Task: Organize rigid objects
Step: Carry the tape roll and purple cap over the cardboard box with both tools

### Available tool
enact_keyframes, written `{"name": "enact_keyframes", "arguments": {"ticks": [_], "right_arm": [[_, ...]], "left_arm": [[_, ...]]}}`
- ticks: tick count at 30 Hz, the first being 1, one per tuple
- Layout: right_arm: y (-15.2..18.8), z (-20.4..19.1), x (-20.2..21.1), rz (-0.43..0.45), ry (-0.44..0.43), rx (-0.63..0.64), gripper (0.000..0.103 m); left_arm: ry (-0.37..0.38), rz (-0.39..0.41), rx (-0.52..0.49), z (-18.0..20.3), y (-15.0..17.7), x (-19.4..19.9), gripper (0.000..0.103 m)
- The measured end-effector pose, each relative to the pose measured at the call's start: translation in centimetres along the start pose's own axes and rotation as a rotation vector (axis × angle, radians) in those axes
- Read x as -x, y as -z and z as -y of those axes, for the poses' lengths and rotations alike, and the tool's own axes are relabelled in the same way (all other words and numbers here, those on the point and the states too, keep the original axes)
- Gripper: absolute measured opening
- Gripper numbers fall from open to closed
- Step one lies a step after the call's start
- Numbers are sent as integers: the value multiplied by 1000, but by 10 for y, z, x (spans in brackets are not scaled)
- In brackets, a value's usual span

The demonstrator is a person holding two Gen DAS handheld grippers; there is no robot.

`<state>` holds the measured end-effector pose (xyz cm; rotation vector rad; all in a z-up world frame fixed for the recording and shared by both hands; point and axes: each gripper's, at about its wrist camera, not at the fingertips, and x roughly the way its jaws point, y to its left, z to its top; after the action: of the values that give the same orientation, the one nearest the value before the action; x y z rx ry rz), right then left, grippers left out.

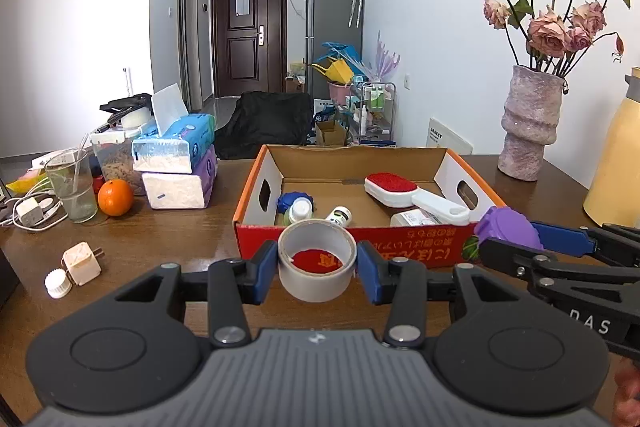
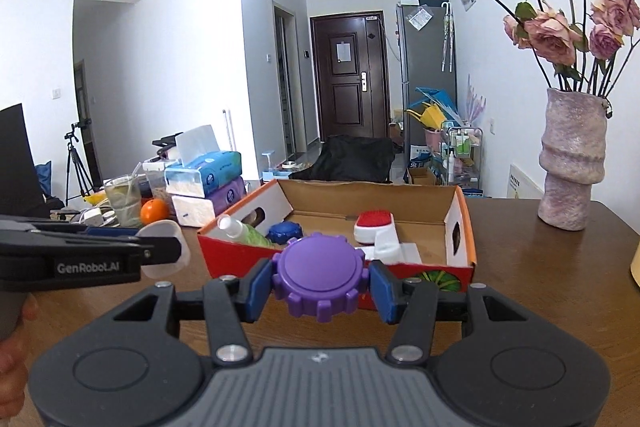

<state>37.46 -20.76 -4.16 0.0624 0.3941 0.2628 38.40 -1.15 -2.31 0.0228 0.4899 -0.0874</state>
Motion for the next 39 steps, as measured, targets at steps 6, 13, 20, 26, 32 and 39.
{"name": "enact_keyframes", "arguments": {"ticks": [6, 13, 20, 26, 32, 39], "right_arm": [[-9, -2, -15, 3, -1, -14, 52], [-19, 4, -34, 7, 8, -30, 52], [-30, 13, -57, 2, 19, -40, 52], [-39, 22, -78, -3, 36, -61, 52], [-46, 31, -98, -7, 50, -76, 52], [-53, 42, -119, -18, 76, -91, 52]], "left_arm": [[1, 1, -12, 0, -9, -13, 45], [6, 4, -12, 2, -22, -32, 45], [-2, 9, -11, 1, -38, -55, 45], [-24, 0, -13, 2, -52, -76, 45], [-43, -9, -5, 3, -60, -96, 45], [-68, -19, 10, 3, -73, -120, 45]]}}
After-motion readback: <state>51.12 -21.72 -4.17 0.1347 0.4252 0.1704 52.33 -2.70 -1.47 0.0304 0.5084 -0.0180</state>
